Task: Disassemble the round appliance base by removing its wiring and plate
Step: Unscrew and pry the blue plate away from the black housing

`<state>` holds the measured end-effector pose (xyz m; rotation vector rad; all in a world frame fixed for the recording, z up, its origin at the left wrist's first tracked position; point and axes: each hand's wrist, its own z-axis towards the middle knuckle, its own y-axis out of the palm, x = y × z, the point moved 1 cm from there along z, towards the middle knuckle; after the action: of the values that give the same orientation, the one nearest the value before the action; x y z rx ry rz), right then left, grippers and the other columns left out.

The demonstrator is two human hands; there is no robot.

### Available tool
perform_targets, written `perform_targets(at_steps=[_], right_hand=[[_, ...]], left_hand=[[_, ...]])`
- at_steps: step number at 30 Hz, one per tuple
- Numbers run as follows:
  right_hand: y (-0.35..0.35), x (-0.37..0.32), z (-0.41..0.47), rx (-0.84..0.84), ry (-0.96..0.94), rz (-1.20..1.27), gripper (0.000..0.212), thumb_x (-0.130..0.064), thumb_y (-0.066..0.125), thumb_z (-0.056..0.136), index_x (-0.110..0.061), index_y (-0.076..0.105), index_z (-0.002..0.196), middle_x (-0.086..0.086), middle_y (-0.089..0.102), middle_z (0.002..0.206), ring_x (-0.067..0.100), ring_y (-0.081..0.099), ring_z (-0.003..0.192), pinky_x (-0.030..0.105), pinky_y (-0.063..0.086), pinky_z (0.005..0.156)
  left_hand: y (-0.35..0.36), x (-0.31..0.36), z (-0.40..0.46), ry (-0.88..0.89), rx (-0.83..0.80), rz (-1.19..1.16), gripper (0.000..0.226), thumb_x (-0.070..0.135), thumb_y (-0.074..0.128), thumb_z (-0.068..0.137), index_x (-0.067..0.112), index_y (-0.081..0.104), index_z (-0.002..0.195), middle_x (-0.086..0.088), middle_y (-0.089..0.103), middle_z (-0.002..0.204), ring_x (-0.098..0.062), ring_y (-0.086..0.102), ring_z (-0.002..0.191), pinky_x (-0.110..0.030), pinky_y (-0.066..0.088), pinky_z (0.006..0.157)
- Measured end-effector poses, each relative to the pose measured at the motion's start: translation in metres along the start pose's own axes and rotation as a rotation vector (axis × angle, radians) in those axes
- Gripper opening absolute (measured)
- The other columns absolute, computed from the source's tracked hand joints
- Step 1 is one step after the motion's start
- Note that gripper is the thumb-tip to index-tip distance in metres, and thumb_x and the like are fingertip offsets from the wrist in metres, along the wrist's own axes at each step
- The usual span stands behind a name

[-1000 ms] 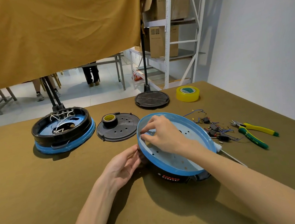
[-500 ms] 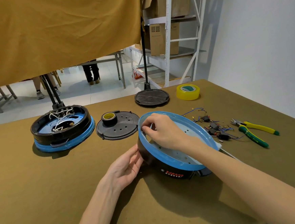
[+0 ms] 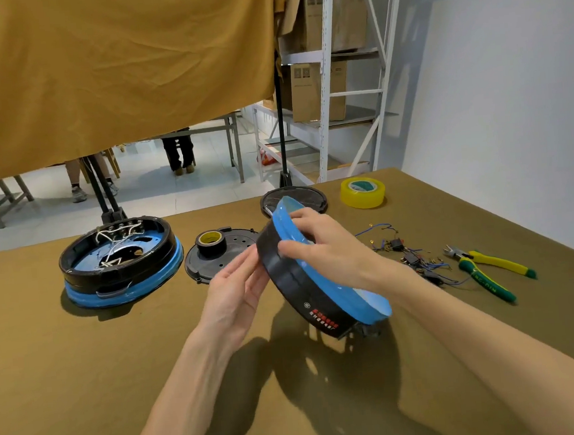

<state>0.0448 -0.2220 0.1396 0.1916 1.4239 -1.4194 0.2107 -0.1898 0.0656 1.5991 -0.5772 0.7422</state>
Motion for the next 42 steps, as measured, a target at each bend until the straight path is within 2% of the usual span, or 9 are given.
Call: perform_targets(at_steps=[4,8,12,18,23,28,35,38,42], right_hand=[[-0.026,0.009,-0.01,0.086,0.082,0.486,0.02,-0.015,0.057,0.102,-0.006,0.069,0.114,0.016,0.068,0.112,0.025,0.067,0.099,0.039,0.054,0.087],[-0.036,0.022,-0.026,0.139,0.079,0.733,0.029,-0.016,0.059,0.1,-0.014,0.069,0.126,0.017,0.069,0.123,0.036,0.066,0.115,0.049,0.053,0.098],[-0.041,0.028,-0.037,0.194,0.075,0.766,0.029,-0.021,0.059,0.099,-0.026,0.072,0.125,0.009,0.071,0.123,0.029,0.067,0.116,0.038,0.06,0.091],[-0.04,0.023,-0.043,0.207,0.03,0.699,0.03,-0.028,0.061,0.096,-0.043,0.073,0.118,-0.002,0.073,0.122,0.017,0.07,0.111,0.026,0.059,0.083],[-0.04,0.026,-0.043,0.193,0.006,0.691,0.032,-0.028,0.06,0.096,-0.039,0.071,0.124,0.002,0.072,0.123,0.022,0.069,0.113,0.035,0.06,0.09],[-0.041,0.029,-0.043,0.187,-0.015,0.648,0.036,-0.019,0.057,0.101,-0.029,0.063,0.135,0.004,0.071,0.125,0.026,0.068,0.114,0.044,0.058,0.094],[-0.041,0.033,-0.044,0.266,-0.08,0.513,0.034,-0.015,0.055,0.103,-0.027,0.062,0.134,-0.002,0.073,0.116,0.019,0.069,0.107,0.03,0.059,0.084],[-0.026,0.03,-0.042,0.221,-0.184,0.254,0.039,-0.013,0.056,0.104,-0.036,0.055,0.136,-0.017,0.068,0.122,0.013,0.063,0.114,0.022,0.052,0.094],[-0.022,0.035,-0.033,0.219,-0.229,0.094,0.036,-0.016,0.056,0.105,-0.023,0.056,0.14,-0.008,0.066,0.121,0.019,0.059,0.117,0.028,0.052,0.093]], left_hand=[[0.031,0.005,-0.002,0.371,0.107,0.336,0.029,0.016,0.074,0.09,0.012,0.074,0.119,-0.002,0.079,0.108,-0.017,0.075,0.103,-0.024,0.061,0.081],[0.058,-0.006,-0.007,0.58,0.189,0.492,0.028,0.012,0.074,0.093,0.012,0.075,0.12,0.006,0.079,0.104,-0.008,0.075,0.1,-0.027,0.061,0.086],[0.073,-0.014,-0.014,0.662,0.144,0.519,0.026,0.013,0.073,0.094,0.019,0.076,0.119,0.018,0.078,0.103,0.0,0.073,0.098,-0.014,0.057,0.08],[0.072,-0.01,-0.01,0.64,0.171,0.495,0.026,0.014,0.074,0.093,0.016,0.077,0.118,0.013,0.079,0.102,-0.002,0.073,0.098,-0.015,0.057,0.08],[0.067,-0.009,-0.01,0.715,0.16,0.547,0.014,0.014,0.074,0.093,0.018,0.079,0.105,0.01,0.079,0.094,-0.006,0.074,0.093,-0.017,0.058,0.079],[0.068,-0.012,-0.007,0.8,0.14,0.717,0.01,0.019,0.064,0.1,0.021,0.07,0.108,0.01,0.072,0.096,-0.006,0.068,0.096,-0.019,0.056,0.081],[0.048,-0.023,0.007,0.593,0.1,0.768,0.015,0.025,0.037,0.111,0.021,0.049,0.105,0.002,0.06,0.1,0.002,0.057,0.091,-0.023,0.045,0.082],[0.022,-0.034,0.007,0.518,0.063,1.058,0.022,0.031,0.028,0.111,0.024,0.043,0.097,0.001,0.053,0.094,-0.006,0.051,0.086,-0.027,0.04,0.075],[-0.015,-0.059,0.008,0.334,-0.108,1.586,0.024,0.042,0.026,0.109,0.033,0.041,0.093,0.009,0.051,0.095,-0.008,0.047,0.087,-0.026,0.04,0.072]])
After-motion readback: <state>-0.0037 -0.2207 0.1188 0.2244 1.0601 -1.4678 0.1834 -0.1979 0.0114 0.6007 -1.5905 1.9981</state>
